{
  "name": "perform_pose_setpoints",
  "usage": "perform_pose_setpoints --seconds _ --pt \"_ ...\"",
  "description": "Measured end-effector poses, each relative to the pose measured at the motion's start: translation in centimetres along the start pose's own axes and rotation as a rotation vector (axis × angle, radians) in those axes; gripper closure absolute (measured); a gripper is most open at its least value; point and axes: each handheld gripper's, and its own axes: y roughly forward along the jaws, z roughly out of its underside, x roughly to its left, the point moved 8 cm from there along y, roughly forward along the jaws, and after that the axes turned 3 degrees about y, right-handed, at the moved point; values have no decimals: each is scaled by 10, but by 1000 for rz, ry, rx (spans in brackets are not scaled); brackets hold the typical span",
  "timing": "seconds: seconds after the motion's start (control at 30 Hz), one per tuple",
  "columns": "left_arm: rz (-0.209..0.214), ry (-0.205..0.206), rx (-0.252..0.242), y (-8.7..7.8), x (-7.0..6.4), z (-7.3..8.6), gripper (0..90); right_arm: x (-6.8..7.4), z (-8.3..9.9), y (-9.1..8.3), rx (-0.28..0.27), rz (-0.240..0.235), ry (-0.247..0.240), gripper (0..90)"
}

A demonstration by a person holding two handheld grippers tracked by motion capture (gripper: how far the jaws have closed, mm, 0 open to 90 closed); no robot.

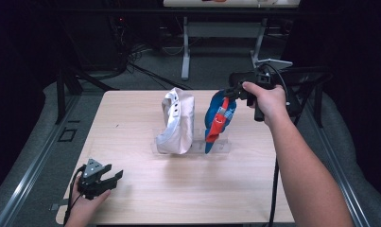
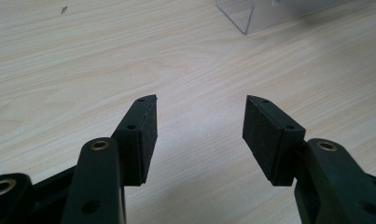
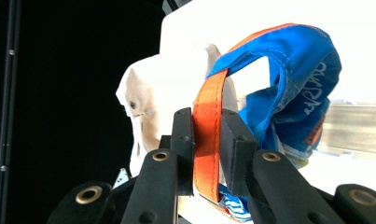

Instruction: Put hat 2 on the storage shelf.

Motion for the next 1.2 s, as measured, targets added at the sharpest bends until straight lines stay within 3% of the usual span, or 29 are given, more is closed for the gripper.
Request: perform_pose_setpoints --seconds 0.57,0.7,1.0,1.13,1.2 --pt "0 5 -1 0 -1 0 455 -8 4 -2 -7 94 -33 761" --pt "1 6 1 1 -2 0 455 -9 6 -2 -14 105 -40 690" --pt "7 -2 -6 3 -2 -3 455 -24 16 -16 -66 243 -131 545" --pt "11 -21 -29 4 -2 -7 455 -35 23 -26 -93 305 -147 520" --pt "19 -26 -30 4 -2 -8 455 -42 32 -28 -80 340 -169 517"
